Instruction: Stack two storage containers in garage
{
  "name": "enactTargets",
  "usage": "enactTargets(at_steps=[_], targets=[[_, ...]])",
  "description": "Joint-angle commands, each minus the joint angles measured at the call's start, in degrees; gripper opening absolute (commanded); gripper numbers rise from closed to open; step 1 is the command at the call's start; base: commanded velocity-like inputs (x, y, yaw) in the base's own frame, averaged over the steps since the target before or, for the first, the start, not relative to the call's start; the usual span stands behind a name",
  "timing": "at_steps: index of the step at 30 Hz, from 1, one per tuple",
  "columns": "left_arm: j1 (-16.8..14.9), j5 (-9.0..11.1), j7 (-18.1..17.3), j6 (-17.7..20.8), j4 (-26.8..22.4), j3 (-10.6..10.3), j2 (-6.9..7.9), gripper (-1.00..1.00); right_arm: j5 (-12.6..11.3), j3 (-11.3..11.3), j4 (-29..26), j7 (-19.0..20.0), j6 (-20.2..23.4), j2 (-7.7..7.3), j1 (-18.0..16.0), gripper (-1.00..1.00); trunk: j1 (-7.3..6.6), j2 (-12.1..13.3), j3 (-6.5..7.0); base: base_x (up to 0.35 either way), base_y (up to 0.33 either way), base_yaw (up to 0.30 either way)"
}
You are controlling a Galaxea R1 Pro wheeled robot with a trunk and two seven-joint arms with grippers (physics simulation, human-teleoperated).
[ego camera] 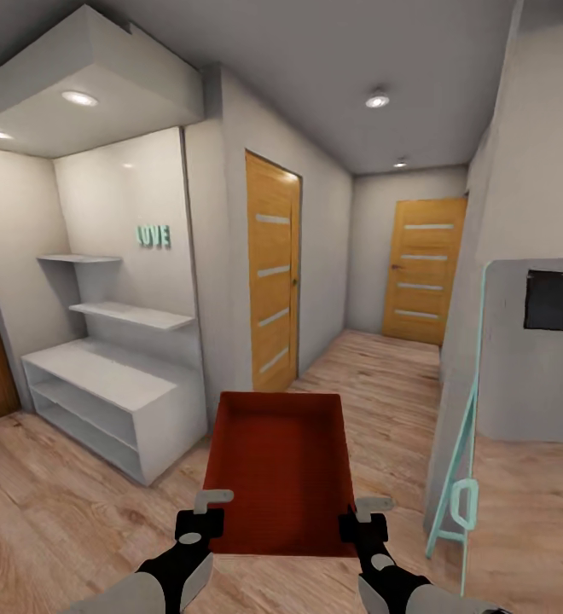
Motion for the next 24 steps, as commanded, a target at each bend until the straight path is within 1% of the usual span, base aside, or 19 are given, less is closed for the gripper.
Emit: enactTargets(at_steps=[1, 11, 15, 24], targets=[[-0.1, -0.3, 0.8, -0.3, -0.1, 3.1, 0.0, -1.0, 0.5, -1.1, 0.0, 0.0, 0.2, 0.09, 0.0, -1.0, 0.04, -0.1, -0.09, 0.321, 0.182, -0.24], [-0.1, -0.3, 0.8, -0.3, -0.1, 3.1, 0.0, -1.0, 0.5, -1.1, 0.0, 0.0, 0.2, 0.05, 0.0, -1.0, 0.04, -0.1, -0.09, 0.321, 0.182, -0.227], [-0.1, -0.3, 0.8, -0.3, -0.1, 3.1, 0.0, -1.0, 0.5, -1.1, 0.0, 0.0, 0.2, 0.02, 0.0, -1.0, 0.04, -0.1, -0.09, 0.321, 0.182, -0.058], [-0.1, -0.3, 0.8, -0.3, -0.1, 3.1, 0.0, -1.0, 0.5, -1.1, 0.0, -0.1, 0.2, 0.09, 0.0, -1.0, 0.04, -0.1, -0.09, 0.321, 0.181, -0.005]])
